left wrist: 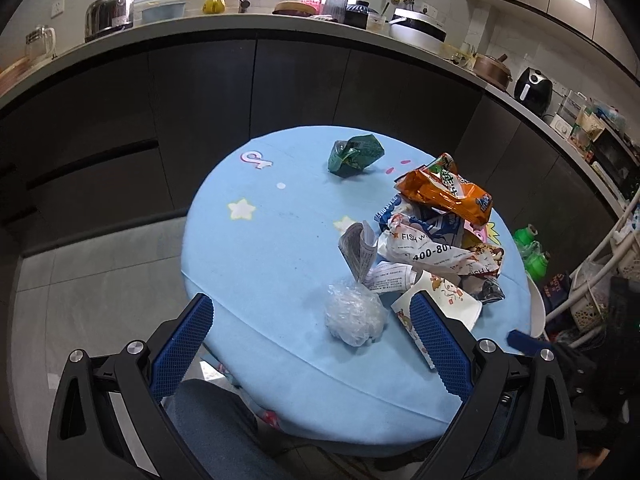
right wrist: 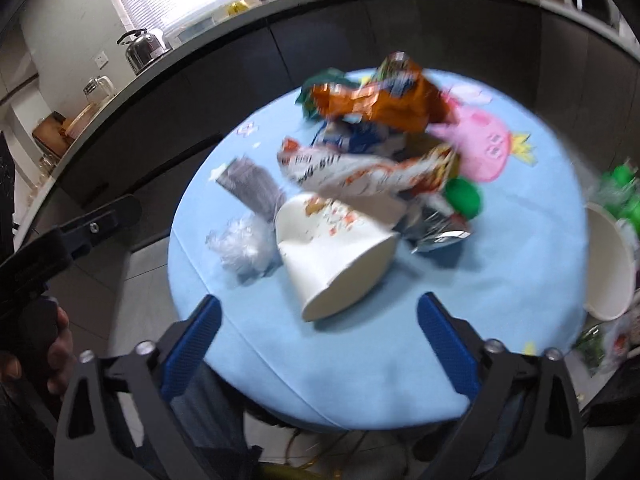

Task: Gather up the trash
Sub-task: 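Grasp the white paper cup with the right gripper while the left grasps the folded paper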

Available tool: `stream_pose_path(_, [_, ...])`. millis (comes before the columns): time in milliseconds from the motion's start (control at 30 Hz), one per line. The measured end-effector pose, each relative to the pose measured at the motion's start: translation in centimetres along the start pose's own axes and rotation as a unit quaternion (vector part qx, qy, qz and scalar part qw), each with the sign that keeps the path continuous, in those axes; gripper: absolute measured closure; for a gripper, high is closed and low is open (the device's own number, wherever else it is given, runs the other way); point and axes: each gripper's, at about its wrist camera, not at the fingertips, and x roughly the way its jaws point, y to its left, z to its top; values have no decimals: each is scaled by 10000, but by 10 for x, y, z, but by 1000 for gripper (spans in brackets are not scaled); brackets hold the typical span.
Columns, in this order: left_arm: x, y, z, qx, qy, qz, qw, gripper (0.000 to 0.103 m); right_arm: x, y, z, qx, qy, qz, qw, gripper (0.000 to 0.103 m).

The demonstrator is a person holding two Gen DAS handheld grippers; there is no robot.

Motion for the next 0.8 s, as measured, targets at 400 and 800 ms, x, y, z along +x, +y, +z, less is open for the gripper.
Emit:
stream_pose_path(400, [85, -19, 36, 532, 726, -739, 9932, 30, 46, -9, 15, 216, 285, 352, 9987, 76])
stream_pose_path(800, [115, -18, 44, 315, 1226, -1024, 9867, 98, 0, 5, 17, -310, -230, 479, 9981, 98])
